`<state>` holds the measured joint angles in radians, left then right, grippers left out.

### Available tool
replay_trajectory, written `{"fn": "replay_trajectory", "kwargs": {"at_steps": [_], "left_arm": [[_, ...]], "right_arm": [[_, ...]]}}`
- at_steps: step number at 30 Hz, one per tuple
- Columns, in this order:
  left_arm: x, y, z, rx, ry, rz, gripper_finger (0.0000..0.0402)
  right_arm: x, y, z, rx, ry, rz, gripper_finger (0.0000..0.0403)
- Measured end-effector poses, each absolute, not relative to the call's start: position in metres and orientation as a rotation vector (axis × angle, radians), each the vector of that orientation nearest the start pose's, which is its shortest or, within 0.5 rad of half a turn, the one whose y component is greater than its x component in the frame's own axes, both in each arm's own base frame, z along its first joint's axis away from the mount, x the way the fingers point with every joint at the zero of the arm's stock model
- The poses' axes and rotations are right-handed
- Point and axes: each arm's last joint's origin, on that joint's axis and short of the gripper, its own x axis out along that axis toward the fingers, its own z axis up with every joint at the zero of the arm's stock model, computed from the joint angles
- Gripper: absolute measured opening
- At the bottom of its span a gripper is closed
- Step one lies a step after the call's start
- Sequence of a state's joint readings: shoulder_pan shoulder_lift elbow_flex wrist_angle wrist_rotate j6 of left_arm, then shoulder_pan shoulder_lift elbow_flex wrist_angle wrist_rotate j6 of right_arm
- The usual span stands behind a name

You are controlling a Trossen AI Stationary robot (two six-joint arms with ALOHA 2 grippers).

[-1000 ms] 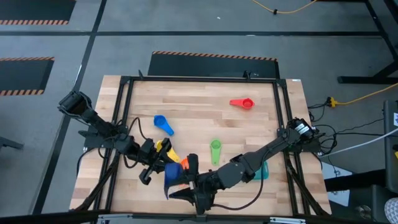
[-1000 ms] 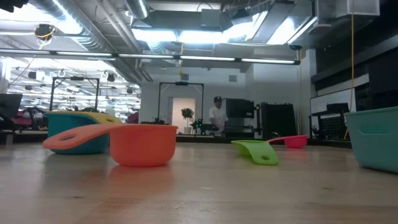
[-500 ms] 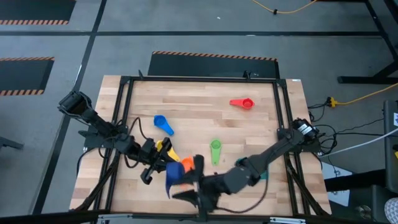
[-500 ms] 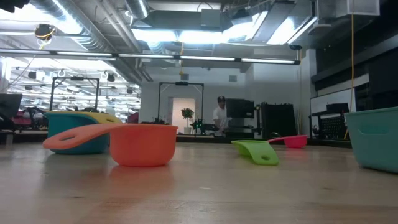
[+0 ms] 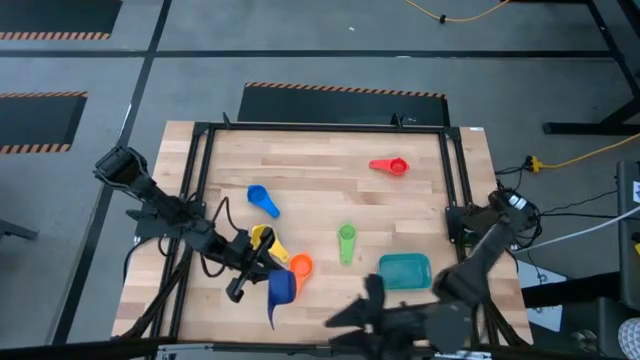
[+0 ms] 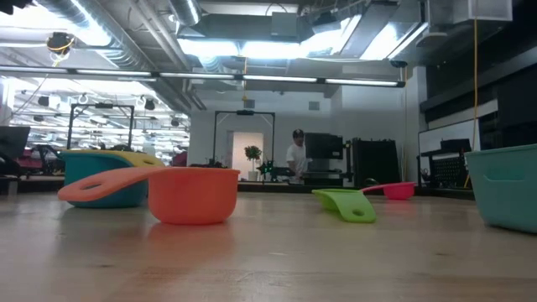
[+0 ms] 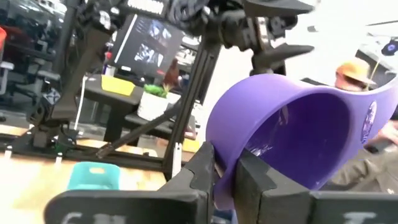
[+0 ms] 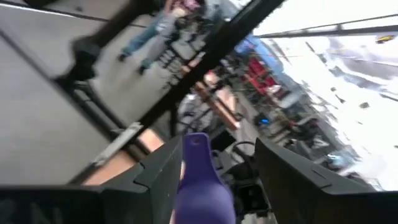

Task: Nest measuring cups in basket
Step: Stack the dark blue measuring nest cup into the yellow measuring nest cup

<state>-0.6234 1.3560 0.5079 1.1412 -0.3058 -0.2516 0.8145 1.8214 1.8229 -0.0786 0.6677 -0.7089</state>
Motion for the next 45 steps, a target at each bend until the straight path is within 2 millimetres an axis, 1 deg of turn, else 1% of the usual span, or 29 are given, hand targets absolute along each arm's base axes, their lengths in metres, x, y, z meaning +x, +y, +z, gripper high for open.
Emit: {"fn": "replay_trajectory", "kwargs": {"at_steps": [2,5,8,10,13,15,18,21,27,30,34,37,40,43,45], "left_arm": [[0.217,-0.147,0.244,-0.377,-0.215,-0.352,0.0026],[0.217,-0.148,0.244,-0.379,-0.216,-0.352,0.0029],[0.217,-0.147,0.244,-0.383,-0.218,-0.327,0.0034],[0.217,-0.147,0.244,-0.386,-0.219,-0.308,0.0032],[0.218,-0.145,0.244,-0.402,-0.222,-0.246,0.0026],[0.218,-0.143,0.244,-0.409,-0.226,-0.198,0.0026],[0.217,-0.141,0.247,-0.432,-0.236,-0.177,0.0026],[0.216,-0.138,0.250,-0.466,-0.238,-0.157,0.0027],[0.214,-0.118,0.255,-0.536,-0.129,-0.085,0.0026],[0.214,-0.105,0.261,-0.572,-0.011,-0.012,0.0026],[0.214,-0.091,0.274,-0.610,0.253,0.140,0.0026],[0.211,-0.081,0.290,-0.632,0.442,0.234,0.0026],[0.207,-0.073,0.307,-0.674,0.555,0.283,0.0026],[0.200,-0.066,0.318,-0.697,0.651,0.322,0.0028],[0.196,-0.062,0.321,-0.728,0.704,0.362,0.0028]], "right_arm": [[0.283,0.293,0.421,-0.723,0.025,0.200,0.0208],[0.255,0.285,0.432,-0.645,0.095,0.268,0.0208],[0.231,0.276,0.434,-0.553,0.215,0.365,0.0208],[0.219,0.269,0.431,-0.494,0.282,0.418,0.0208],[0.207,0.259,0.414,-0.446,0.338,0.413,0.0208],[0.202,0.253,0.394,-0.425,0.358,0.362,0.0208],[0.193,0.241,0.369,-0.381,0.346,0.289,0.0208],[0.181,0.224,0.352,-0.298,0.335,0.272,0.0208],[0.165,0.198,0.315,-0.200,0.299,0.264,0.0208],[0.161,0.188,0.294,-0.163,0.281,0.253,0.0208],[0.159,0.178,0.268,-0.097,0.265,0.231,0.0208],[0.159,0.173,0.250,-0.084,0.261,0.221,0.0208],[0.159,0.169,0.238,-0.051,0.240,0.238,0.0208],[0.157,0.166,0.228,-0.022,0.222,0.275,0.0208],[0.157,0.165,0.224,-0.004,0.210,0.298,0.0208]]}}
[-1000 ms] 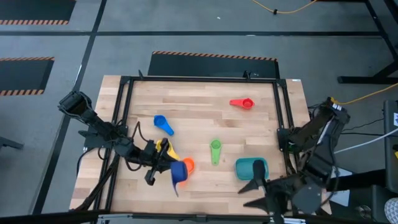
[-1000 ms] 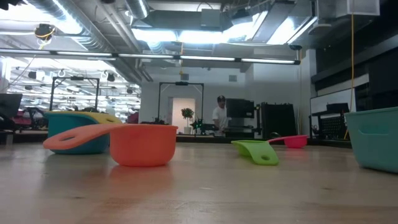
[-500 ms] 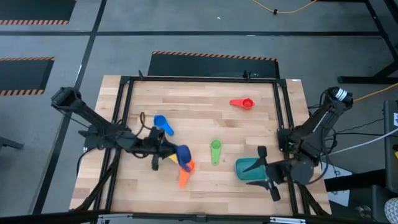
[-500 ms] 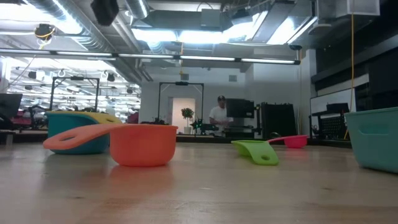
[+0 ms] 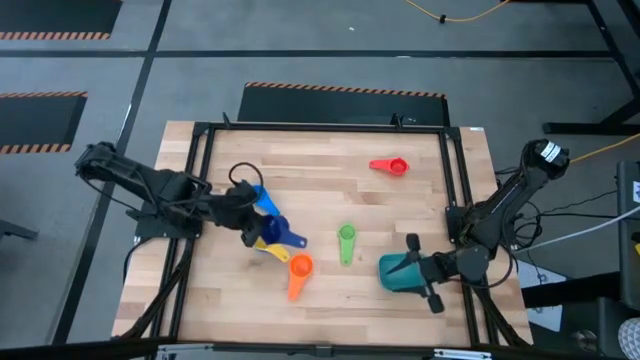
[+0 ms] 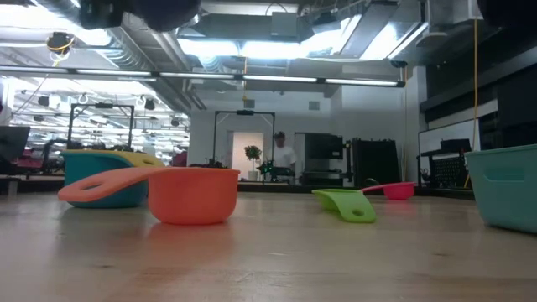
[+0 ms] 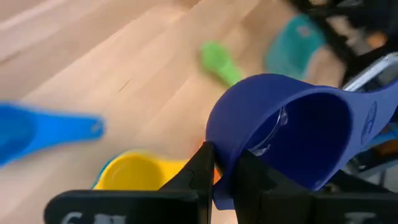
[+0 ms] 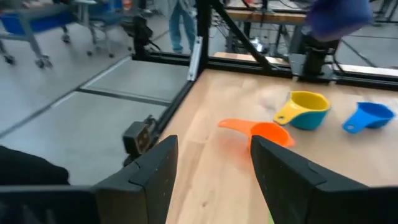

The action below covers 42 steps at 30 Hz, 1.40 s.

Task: Nest measuring cups in basket
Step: Stack the dark blue measuring nest cup into the yellow measuring nest cup

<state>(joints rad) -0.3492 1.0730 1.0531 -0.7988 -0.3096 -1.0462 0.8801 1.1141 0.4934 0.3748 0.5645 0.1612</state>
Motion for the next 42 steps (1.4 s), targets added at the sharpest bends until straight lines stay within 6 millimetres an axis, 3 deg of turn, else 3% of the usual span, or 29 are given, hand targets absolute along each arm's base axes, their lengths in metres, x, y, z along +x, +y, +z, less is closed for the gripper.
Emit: {"fn": "replay_trajectory", "kwargs": {"at_steps": [10,29,42], "left_arm": [[0.181,-0.048,0.297,-0.852,1.064,0.546,0.0032],[0.226,-0.040,0.250,-0.672,1.312,0.587,0.0031],[0.237,-0.040,0.234,-0.636,1.382,0.575,0.0036]], "right_arm": [[0.154,0.163,0.216,0.020,0.209,0.314,0.0208],[0.154,0.163,0.216,-0.006,0.206,0.317,0.0208],[0.154,0.163,0.215,-0.007,0.207,0.318,0.0208]]}}
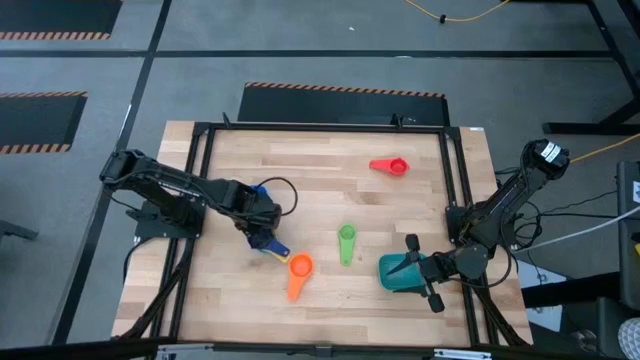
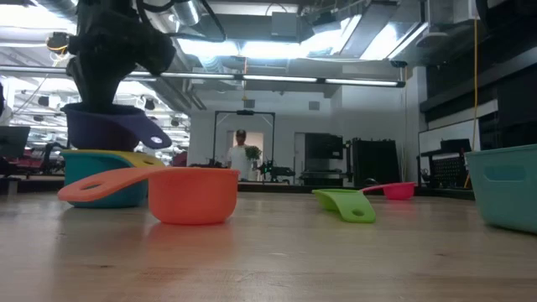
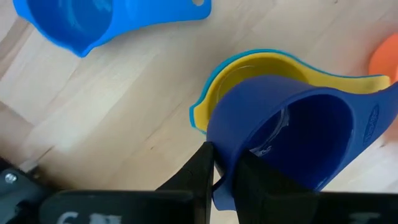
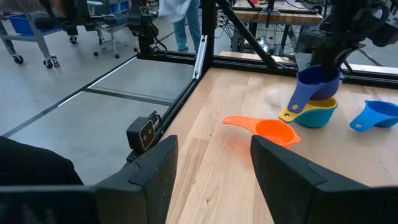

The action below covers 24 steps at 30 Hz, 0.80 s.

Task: Nest measuring cups in basket
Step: Stack the dark blue measuring nest cup into the yellow measuring nest cup, then stack the orange measuring nest cup into the dark blue measuring nest cup

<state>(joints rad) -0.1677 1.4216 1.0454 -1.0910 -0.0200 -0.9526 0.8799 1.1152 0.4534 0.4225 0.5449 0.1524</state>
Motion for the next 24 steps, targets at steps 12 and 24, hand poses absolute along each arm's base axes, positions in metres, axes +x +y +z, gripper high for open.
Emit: {"fn": "replay_trajectory", "kwargs": {"at_steps": [12,24], "left_arm": [[0.2387,-0.0393,0.2344,-0.593,1.355,0.579,0.0061],[0.2391,-0.0398,0.2345,-0.598,1.348,0.581,0.0070]], "right_arm": [[0.1542,0.1630,0.2153,-0.007,0.207,0.318,0.0208],[0.1542,0.1630,0.2153,-0.007,0.207,0.318,0.0208]]}}
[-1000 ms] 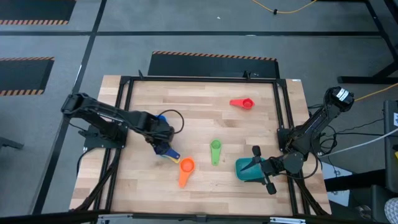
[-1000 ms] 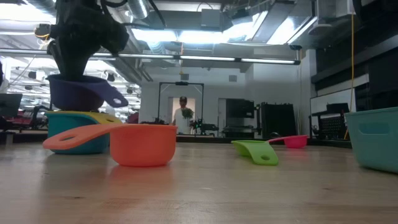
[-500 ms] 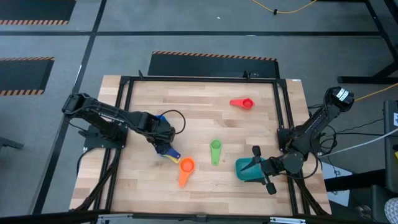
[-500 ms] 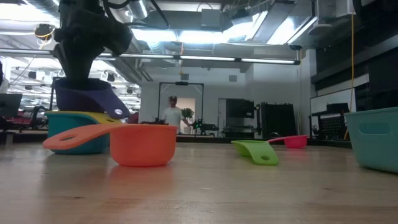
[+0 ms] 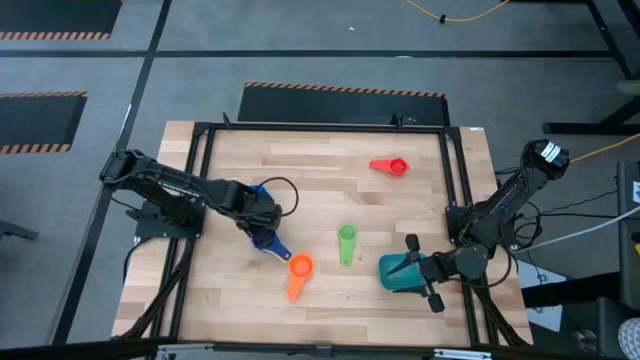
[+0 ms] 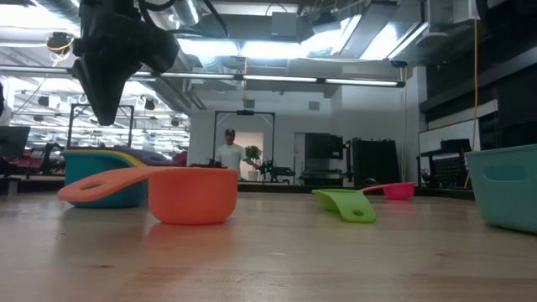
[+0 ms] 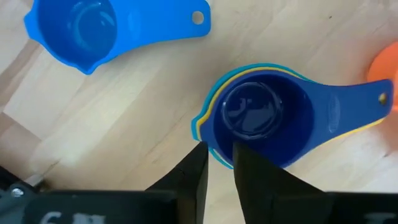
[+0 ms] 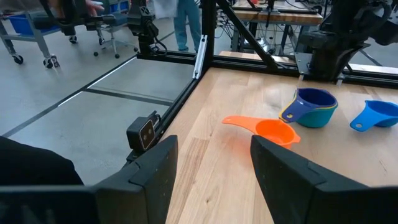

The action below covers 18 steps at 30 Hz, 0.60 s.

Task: Nest measuring cups in basket
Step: Stack the orange measuring nest cup into the dark blue measuring nest cup

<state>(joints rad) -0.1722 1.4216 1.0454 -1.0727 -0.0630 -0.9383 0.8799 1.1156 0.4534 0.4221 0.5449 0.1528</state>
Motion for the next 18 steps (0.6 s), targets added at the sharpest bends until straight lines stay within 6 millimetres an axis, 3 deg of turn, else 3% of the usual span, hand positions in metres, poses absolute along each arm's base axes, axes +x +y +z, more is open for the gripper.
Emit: {"fn": "replay_trajectory", "kwargs": {"at_steps": [6,13,18], "left_arm": [[0.246,-0.040,0.236,-0.604,1.270,0.563,0.0095],[0.252,-0.041,0.237,-0.624,1.212,0.543,0.0096],[0.268,-0.044,0.243,-0.681,1.055,0.459,0.0100]], "right_arm": [[0.154,0.163,0.215,-0.007,0.207,0.318,0.0208],[0.154,0.163,0.215,-0.007,0.207,0.318,0.0208],[0.154,0.163,0.215,-0.007,0.207,0.318,0.0208]]}}
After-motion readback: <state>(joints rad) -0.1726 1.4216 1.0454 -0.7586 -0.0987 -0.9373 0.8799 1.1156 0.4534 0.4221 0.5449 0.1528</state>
